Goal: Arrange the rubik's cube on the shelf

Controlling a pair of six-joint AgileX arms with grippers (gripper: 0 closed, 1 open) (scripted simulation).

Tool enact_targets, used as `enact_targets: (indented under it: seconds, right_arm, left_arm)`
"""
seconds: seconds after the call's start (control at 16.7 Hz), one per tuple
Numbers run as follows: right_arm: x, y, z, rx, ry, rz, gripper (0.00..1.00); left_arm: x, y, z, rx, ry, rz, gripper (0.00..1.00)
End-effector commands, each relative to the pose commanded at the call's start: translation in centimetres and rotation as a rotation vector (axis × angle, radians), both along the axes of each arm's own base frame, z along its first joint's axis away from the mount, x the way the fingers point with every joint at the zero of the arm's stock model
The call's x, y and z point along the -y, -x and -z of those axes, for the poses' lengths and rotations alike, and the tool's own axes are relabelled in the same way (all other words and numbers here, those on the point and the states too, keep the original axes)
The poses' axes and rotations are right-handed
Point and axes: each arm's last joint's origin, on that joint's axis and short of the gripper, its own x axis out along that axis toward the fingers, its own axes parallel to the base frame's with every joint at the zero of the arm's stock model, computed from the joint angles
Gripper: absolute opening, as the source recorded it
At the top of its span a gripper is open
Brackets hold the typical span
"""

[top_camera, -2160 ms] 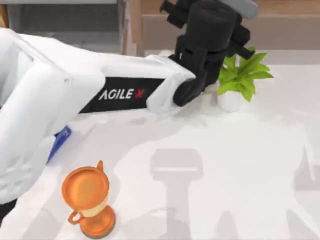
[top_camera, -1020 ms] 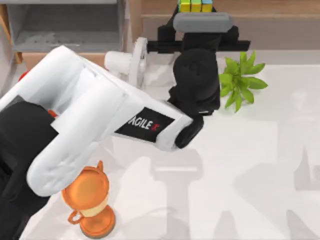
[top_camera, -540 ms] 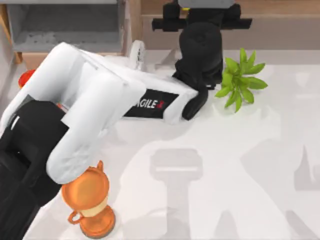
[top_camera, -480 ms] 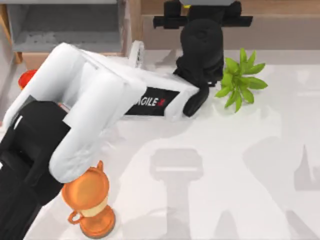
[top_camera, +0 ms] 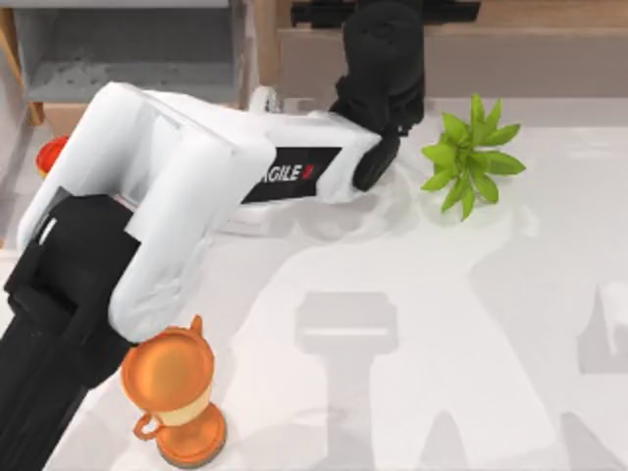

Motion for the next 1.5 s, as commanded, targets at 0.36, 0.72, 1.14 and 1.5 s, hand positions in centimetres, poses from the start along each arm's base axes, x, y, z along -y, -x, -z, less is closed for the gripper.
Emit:
enact_targets:
  seconds: [0.36,0.72,1.14,1.5]
  right_arm:
    - [0.00,0.00,0.00,0.000,0.000,0.000,1.00]
    - [0.00,0.00,0.00,0.000,0.000,0.000,1.00]
    - [0.00,0.00,0.00,0.000,0.000,0.000,1.00]
    - [0.00,0.00,0.00,0.000,0.000,0.000,1.00]
  left_arm:
    - [0.00,0.00,0.00,0.000,0.000,0.000,0.30]
    - [0.00,0.00,0.00,0.000,0.000,0.000,0.75]
    - [0.00,0.00,0.00,0.000,0.000,0.000,1.00]
    - [0.16,0.13,-0.01,0.000,0.000,0.004,1.00]
